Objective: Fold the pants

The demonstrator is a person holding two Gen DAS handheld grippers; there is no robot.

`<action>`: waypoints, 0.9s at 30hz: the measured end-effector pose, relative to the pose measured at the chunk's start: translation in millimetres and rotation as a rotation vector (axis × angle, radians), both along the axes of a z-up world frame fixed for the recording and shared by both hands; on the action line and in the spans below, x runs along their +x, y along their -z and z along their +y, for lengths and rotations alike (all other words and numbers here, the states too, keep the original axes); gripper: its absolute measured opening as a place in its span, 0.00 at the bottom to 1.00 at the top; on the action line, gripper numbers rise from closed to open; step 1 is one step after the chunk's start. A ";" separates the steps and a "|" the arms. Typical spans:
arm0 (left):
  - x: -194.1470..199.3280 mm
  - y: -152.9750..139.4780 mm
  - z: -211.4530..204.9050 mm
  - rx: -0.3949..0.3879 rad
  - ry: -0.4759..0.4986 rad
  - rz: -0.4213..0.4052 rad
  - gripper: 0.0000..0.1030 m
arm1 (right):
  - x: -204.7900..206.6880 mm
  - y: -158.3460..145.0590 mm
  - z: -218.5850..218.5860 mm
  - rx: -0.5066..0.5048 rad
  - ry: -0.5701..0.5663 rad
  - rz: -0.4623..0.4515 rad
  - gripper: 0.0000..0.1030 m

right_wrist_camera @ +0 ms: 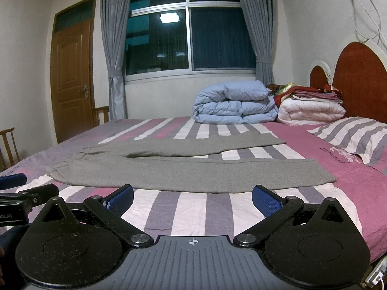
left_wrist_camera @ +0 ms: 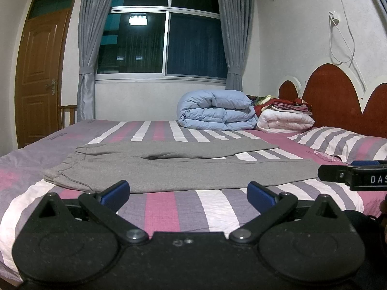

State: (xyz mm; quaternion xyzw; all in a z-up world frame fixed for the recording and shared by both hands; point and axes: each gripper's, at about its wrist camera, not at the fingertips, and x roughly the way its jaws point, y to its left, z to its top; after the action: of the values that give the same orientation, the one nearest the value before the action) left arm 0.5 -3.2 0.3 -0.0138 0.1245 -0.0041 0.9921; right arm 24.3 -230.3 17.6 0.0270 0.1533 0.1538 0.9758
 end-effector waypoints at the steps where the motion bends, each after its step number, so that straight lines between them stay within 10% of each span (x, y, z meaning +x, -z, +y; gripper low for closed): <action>1: 0.1 0.0 0.0 0.000 0.001 0.000 0.94 | 0.1 0.0 0.1 0.000 0.000 0.000 1.00; 20: 9.8 -13.7 20.5 -0.045 -0.016 0.025 0.94 | 16.8 -11.1 -15.3 0.074 -0.001 -0.002 1.00; 27: 71.4 -36.1 78.1 -0.021 -0.085 0.053 0.94 | 89.7 -43.7 -0.6 0.047 -0.109 0.005 1.00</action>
State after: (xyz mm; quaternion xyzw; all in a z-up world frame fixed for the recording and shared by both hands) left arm 71.8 74.8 36.4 -0.0296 0.1499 0.0370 0.9876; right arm 114.0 -230.9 61.3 0.0418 0.1533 0.2100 0.9647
